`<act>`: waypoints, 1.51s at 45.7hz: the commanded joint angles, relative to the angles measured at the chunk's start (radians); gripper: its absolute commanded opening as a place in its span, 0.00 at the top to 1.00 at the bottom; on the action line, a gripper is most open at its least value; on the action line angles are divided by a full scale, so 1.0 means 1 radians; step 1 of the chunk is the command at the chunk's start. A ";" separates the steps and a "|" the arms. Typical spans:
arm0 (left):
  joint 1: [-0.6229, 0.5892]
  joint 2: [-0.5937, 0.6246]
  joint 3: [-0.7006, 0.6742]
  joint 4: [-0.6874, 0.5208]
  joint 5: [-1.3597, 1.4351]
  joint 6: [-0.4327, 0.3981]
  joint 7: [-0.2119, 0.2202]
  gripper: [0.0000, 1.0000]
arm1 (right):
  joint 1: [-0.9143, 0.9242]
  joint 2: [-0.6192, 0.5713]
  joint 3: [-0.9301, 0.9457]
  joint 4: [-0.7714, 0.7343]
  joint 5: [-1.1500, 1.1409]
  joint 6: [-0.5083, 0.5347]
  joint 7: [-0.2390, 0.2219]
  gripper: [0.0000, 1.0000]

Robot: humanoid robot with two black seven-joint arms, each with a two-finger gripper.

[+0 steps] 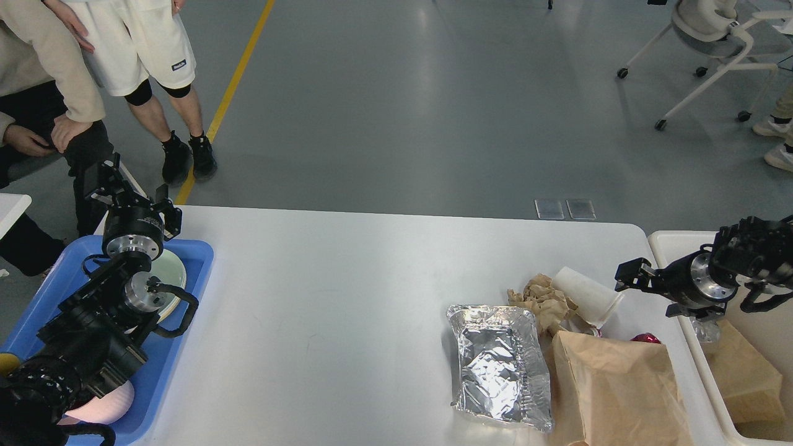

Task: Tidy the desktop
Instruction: 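Lower the right gripper toward the white bin, then raise the right gripper up and away from the bin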

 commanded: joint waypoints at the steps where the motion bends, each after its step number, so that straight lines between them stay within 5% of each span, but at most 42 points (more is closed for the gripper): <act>1: 0.000 0.000 0.000 0.000 0.000 0.000 0.000 0.04 | 0.002 -0.006 0.000 -0.013 0.000 0.000 0.001 0.00; 38: 0.000 0.000 0.000 0.000 0.000 0.000 0.000 0.04 | 0.097 -0.024 -0.020 -0.050 -0.041 0.058 0.000 0.00; 54: 0.000 0.000 0.000 0.000 0.000 0.000 0.000 0.04 | 0.494 -0.273 -0.063 0.002 -0.241 0.340 -0.002 0.00; 69: 0.000 0.000 0.000 0.000 0.000 0.000 0.000 0.04 | 0.856 -0.247 -0.138 -0.047 -0.393 0.471 0.000 0.00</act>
